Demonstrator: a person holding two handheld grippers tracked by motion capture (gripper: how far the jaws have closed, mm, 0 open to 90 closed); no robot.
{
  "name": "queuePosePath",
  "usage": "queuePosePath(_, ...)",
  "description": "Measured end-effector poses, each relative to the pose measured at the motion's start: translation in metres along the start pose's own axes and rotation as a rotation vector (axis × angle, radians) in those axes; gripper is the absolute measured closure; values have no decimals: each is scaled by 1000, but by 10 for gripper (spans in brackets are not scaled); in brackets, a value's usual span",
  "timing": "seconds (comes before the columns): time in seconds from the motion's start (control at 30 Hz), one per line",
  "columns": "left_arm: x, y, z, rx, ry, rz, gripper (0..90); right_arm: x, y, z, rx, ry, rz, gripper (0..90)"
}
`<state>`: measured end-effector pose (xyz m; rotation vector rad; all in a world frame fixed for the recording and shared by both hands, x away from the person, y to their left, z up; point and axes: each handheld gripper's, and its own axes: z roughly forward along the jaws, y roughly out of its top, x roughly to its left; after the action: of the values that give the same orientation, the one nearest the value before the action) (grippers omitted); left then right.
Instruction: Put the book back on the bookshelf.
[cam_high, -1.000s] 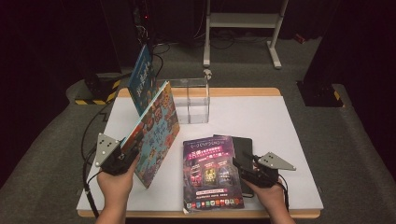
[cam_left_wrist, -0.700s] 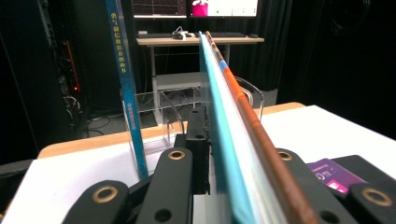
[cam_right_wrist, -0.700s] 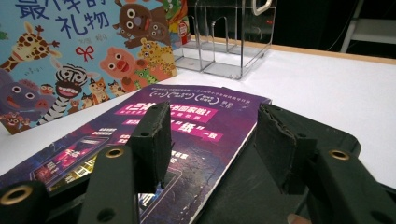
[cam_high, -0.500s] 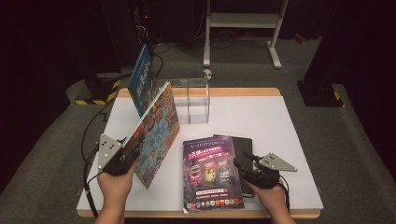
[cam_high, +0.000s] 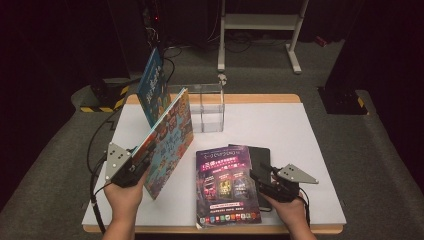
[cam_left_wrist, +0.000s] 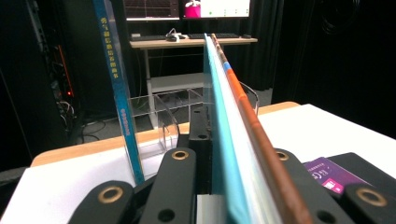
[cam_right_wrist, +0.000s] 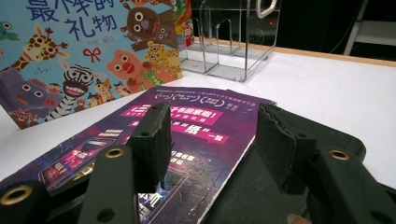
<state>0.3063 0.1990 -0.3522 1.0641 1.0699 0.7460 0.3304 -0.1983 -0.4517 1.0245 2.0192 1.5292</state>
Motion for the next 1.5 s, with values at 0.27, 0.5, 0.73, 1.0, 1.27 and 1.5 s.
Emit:
queuePosePath(0.27,-3,1,2,3,1,8,811,-1,0,0,-3,6,10,454)
queuePosePath(0.5,-7,26,26,52,-4,-5,813,-2,1,-2,-12,6,19,454)
queuePosePath(0.73,-3,47,24,41,12,-32,814,-3,2,-4,-21,4,21,455)
queuePosePath(1.0,7,48,8,30,96,-36,814,-1,3,-4,-23,12,11,456)
queuePosePath(1.27,6,48,21,6,132,-15,814,0,3,-3,-21,16,13,459)
queuePosePath(1.5,1,45,51,-15,153,11,814,1,4,-5,-26,19,8,460)
